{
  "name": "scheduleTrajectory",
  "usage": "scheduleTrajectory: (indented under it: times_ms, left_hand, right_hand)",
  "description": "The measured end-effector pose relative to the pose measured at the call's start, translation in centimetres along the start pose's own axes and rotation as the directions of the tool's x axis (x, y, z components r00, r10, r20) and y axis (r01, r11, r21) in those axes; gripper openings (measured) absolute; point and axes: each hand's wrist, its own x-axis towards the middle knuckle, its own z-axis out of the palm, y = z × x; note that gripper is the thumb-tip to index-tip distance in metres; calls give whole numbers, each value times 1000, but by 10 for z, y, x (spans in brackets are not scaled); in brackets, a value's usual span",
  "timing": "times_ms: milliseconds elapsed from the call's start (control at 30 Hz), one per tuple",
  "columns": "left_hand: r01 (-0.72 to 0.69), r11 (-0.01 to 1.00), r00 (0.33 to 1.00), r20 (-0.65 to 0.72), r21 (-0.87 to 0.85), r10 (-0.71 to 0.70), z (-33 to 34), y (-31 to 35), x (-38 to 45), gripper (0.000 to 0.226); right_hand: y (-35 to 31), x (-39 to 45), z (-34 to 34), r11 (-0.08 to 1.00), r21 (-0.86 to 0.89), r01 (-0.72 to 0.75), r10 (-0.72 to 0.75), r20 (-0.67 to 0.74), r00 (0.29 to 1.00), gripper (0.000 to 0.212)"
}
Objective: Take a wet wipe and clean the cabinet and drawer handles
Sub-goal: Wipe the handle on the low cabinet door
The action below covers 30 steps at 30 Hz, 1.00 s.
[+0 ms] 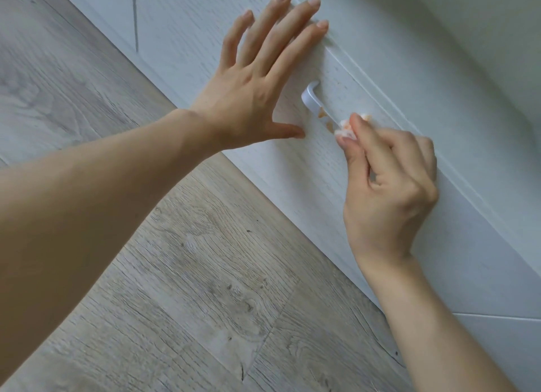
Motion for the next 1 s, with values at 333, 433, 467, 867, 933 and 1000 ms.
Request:
scheduleTrajectory:
  times_ms: [333, 433, 467, 867, 933, 1000]
  left_hand:
    - [-21, 999, 1000, 8, 28, 21, -3, -4, -1, 114]
    - [-16, 999, 1000, 5, 34, 16, -3, -2, 1, 116]
    - [-16, 999, 1000, 6, 34, 16, -3, -2, 0, 116]
    - [-22, 1000, 1000, 8, -4, 22, 2, -8, 2, 117]
    - [-20, 1000, 1000, 2, -6, 20, 2, -7, 4, 116]
    - [-24, 1000, 1000, -11, -3, 24, 3, -8, 3, 116]
  right_hand:
    - [-5, 2, 3, 999, 36, 38, -38, 16, 999, 12]
    - [-3, 8, 6, 999, 31, 33, -35, 44, 998, 13]
    - [-3, 7, 4, 999, 52, 9, -12, 52, 999, 14]
    - [-15, 14, 16, 996, 75, 38, -41, 29, 999, 12]
    - [-17, 20, 22, 997, 75, 36, -39, 48, 998, 13]
    - [-18, 20, 20, 995, 103, -5, 0, 54, 999, 14]
